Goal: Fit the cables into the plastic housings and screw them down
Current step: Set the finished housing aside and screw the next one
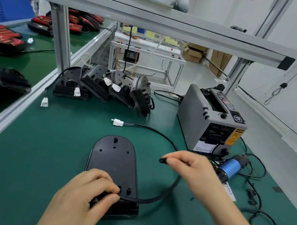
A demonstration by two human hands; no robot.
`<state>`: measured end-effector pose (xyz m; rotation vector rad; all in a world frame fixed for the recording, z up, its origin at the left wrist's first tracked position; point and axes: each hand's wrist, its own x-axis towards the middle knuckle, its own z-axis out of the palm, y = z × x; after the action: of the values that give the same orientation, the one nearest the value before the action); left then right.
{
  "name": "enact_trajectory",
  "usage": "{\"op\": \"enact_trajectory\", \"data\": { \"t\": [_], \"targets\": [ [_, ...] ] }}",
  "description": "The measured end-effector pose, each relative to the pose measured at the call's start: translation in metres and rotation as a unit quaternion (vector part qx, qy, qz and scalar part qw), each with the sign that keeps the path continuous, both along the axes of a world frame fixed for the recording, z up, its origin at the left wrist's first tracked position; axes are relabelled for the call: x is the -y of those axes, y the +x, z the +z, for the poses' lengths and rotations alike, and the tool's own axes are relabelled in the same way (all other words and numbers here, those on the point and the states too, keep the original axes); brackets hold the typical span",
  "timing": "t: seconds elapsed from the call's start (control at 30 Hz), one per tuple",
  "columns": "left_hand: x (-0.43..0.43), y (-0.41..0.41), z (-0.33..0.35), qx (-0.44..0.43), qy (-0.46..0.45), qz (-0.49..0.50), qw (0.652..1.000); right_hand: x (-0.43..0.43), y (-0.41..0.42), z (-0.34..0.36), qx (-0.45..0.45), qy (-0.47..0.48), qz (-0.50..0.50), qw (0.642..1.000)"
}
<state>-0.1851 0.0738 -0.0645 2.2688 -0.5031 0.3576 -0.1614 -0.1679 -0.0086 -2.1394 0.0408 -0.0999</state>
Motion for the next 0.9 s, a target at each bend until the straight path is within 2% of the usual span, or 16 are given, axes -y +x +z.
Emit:
{"op": "enact_trajectory", "data": {
  "t": [0.1,0.17,0.4,0.63,0.77,0.83,0.9],
  "targets": [
    [0.003,0.002,0.002,-0.036,-0.040,-0.013,0.998,-0.030,-0.013,-0.012,-0.001,0.090,0.017,0.996],
    [0.007,0.005,0.004,-0.015,-0.063,0.008,0.998,-0.043,-0.016,-0.020,0.003,0.131,0.009,0.991],
    [0.025,0.013,0.010,-0.013,-0.136,0.011,0.991,-0.066,-0.020,-0.032,0.003,0.216,0.005,0.976],
    [0.027,0.014,0.012,0.072,-0.101,0.031,0.992,-0.072,-0.021,-0.034,0.015,0.259,0.005,0.966],
    [0.021,0.015,0.014,0.109,-0.056,0.017,0.992,-0.071,-0.023,-0.035,0.029,0.203,0.025,0.979],
    [0.018,0.018,0.017,0.110,-0.043,0.013,0.993,-0.068,-0.024,-0.035,0.083,0.091,0.025,0.992],
    [0.016,0.020,0.018,0.108,-0.031,0.001,0.994,-0.064,-0.024,-0.034,0.156,-0.045,0.026,0.986]
  ]
}}
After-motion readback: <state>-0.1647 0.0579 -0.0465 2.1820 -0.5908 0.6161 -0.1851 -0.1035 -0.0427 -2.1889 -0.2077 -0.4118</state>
